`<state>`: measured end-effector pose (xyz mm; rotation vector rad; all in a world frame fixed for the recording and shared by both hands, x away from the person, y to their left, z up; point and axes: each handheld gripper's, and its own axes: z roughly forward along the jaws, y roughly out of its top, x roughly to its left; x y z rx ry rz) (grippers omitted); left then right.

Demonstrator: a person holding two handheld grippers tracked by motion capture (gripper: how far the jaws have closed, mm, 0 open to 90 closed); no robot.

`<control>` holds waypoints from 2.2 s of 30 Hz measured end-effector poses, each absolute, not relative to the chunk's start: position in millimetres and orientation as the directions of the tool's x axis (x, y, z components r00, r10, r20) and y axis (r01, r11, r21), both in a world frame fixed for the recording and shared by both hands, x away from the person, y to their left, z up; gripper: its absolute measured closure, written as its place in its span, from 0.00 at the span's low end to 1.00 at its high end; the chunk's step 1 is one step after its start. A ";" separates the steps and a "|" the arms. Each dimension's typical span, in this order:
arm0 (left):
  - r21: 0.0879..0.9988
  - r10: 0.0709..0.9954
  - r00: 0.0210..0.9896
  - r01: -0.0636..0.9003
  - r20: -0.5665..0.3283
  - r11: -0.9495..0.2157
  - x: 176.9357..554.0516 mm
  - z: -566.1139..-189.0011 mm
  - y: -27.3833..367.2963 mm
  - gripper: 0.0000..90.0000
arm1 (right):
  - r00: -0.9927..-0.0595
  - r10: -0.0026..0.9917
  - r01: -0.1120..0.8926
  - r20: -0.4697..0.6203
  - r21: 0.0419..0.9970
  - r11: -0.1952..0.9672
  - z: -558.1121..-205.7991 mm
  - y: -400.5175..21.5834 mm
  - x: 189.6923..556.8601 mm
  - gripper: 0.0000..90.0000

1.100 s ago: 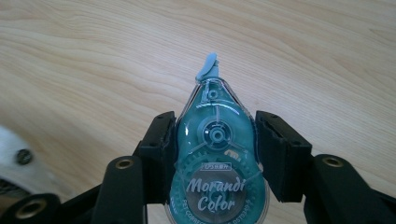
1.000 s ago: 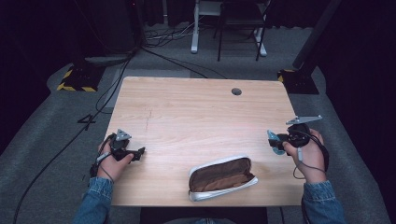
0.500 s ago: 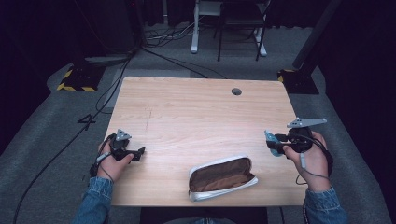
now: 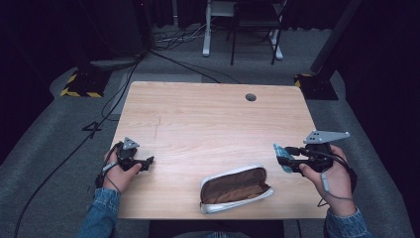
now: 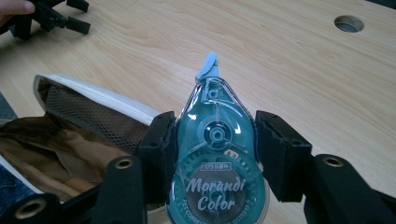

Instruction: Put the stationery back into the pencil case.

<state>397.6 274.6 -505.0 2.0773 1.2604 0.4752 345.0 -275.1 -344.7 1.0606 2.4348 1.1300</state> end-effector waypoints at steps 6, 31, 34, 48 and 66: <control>0.693 0.882 0.471 0.644 -0.026 -0.324 397.5 -505.0 274.6 0.16 | -0.737 0.673 0.480 0.060 0.747 0.459 -341.6 -262.0 339.3 0.56; 0.693 0.882 0.471 0.644 -0.025 -0.324 397.6 -505.0 274.6 0.16 | -0.857 0.514 0.359 0.017 0.736 0.574 -351.3 -195.6 319.9 0.56; 0.692 0.882 0.471 0.645 -0.026 -0.324 397.5 -504.9 274.6 0.16 | -0.872 0.490 0.337 0.007 0.734 0.590 -355.2 -188.4 319.1 0.56; 0.693 0.882 0.471 0.644 -0.026 -0.324 397.5 -505.0 274.6 0.16 | -0.910 0.414 0.298 0.000 0.695 0.654 -374.3 -165.2 318.8 0.56; 0.693 0.882 0.471 0.644 -0.026 -0.324 397.5 -504.9 274.6 0.16 | -0.949 0.316 0.247 -0.009 0.603 0.758 -396.2 -147.8 319.3 0.56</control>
